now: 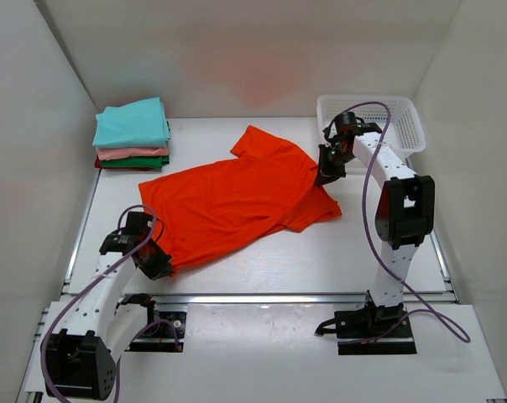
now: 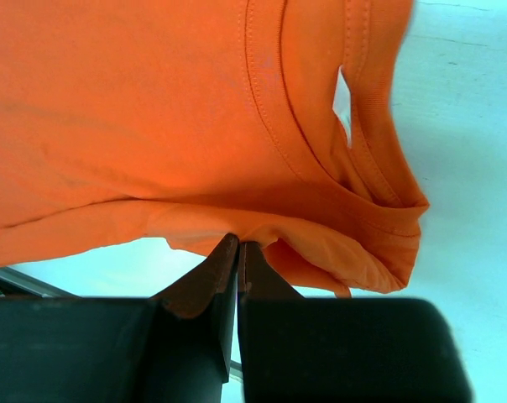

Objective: Fold and stack the t-shirts
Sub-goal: Fold the flattened tshirt in 1/3 of the way

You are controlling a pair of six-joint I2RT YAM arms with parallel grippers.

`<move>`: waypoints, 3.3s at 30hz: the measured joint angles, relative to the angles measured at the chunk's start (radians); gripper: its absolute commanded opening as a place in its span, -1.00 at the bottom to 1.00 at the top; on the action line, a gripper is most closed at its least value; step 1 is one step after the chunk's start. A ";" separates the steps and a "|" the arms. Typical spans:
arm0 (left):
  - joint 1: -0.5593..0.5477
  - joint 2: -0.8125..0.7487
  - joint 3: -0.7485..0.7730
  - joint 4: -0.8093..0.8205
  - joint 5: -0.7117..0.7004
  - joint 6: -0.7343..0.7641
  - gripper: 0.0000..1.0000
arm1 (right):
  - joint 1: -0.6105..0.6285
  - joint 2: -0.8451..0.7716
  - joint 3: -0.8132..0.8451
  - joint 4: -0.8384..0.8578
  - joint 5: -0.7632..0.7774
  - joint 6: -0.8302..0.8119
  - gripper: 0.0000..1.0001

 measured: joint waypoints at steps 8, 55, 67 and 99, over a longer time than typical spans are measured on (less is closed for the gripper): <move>0.057 0.029 0.028 0.003 -0.034 -0.036 -1.00 | -0.016 0.000 -0.001 -0.005 -0.010 0.000 -0.98; 0.190 0.417 0.180 0.298 -0.070 -0.016 -0.33 | -0.056 0.012 -0.080 0.069 -0.015 -0.028 -0.39; 0.185 0.405 0.159 0.302 -0.068 -0.013 -0.44 | -0.006 0.001 -0.123 0.031 0.073 -0.069 -0.39; 0.187 0.387 0.155 0.303 -0.065 0.003 -1.00 | 0.008 0.050 -0.134 0.031 0.114 -0.076 -1.00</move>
